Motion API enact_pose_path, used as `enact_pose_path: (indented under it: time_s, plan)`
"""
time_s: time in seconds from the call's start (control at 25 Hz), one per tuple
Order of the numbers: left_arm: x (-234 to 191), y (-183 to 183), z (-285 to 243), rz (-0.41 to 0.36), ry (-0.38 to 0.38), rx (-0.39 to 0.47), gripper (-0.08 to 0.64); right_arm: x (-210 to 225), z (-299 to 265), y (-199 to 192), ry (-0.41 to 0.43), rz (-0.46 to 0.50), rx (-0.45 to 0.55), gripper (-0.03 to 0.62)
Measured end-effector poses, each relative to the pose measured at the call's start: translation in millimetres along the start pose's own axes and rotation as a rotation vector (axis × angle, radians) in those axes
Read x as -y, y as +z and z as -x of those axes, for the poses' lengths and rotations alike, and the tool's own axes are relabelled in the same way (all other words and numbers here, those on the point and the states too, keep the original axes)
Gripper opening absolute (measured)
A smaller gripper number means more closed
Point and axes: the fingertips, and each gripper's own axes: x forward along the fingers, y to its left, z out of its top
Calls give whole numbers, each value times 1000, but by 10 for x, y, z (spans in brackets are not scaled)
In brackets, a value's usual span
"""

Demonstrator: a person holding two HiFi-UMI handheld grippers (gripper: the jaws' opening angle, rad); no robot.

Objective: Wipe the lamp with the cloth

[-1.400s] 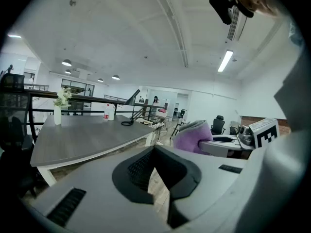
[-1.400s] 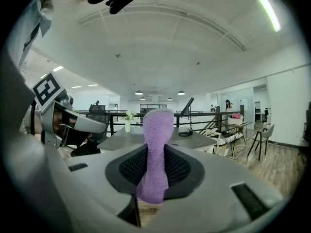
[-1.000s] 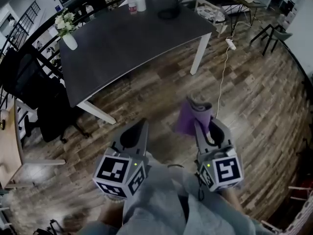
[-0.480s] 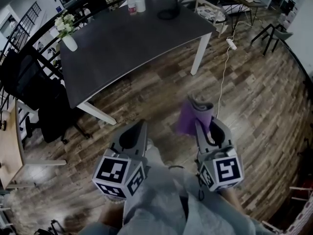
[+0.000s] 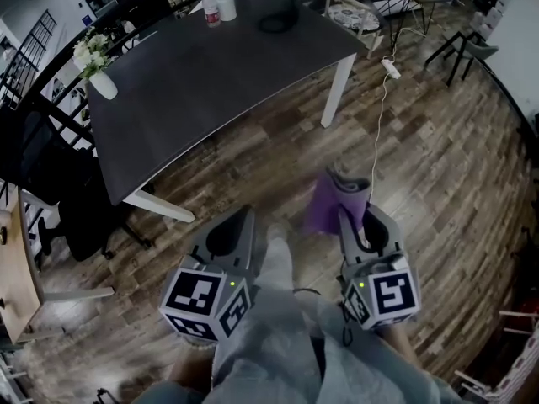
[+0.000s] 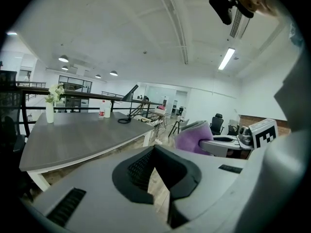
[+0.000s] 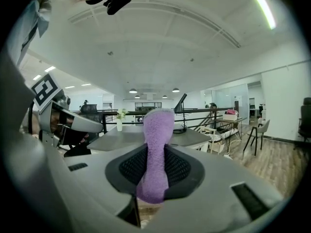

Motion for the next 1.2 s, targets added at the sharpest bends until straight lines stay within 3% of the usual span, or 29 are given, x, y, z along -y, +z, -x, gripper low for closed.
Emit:
enact_pose_path:
  time_s: [0.72,1.2]
  plan:
    - [-540,882,-1514,-34,-115,-7,0,756,-1336,557,-94,-2,0,86]
    - [-964,1245,-2144,-41,-134,11,0,998,-2063,818,-116,18,18,86]
